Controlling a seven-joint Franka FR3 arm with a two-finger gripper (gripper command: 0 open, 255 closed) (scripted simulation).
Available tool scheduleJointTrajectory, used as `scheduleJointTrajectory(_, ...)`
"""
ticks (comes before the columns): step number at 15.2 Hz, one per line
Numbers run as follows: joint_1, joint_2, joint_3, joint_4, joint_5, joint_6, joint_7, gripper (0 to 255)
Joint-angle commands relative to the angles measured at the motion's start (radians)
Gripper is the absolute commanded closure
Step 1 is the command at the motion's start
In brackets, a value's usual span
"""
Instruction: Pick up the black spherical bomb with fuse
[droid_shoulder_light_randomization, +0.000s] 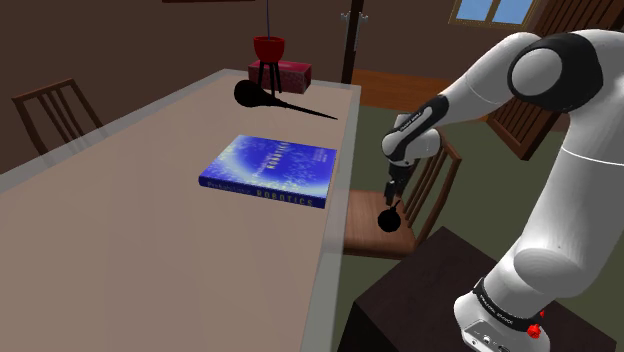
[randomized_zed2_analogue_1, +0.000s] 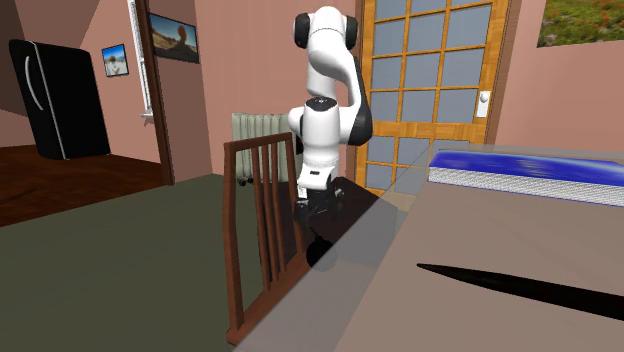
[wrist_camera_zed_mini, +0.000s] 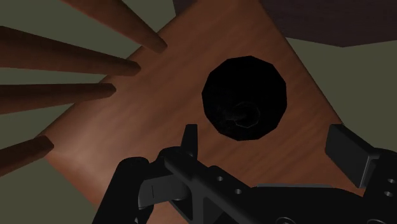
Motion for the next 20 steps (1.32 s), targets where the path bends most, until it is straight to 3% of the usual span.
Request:
scheduleJointTrajectory(1,-0.006,0.034,0.007,0.003,0.019,0.029,-0.017,0)
scheduleJointTrajectory(7,-0.015,0.083,0.020,0.007,0.046,0.071,-0.036,0)
scheduleJointTrajectory(8,-0.015,0.084,0.021,0.008,0.047,0.071,-0.036,255)
scheduleJointTrajectory(20,-0.007,0.042,0.008,0.003,0.023,0.036,-0.020,255)
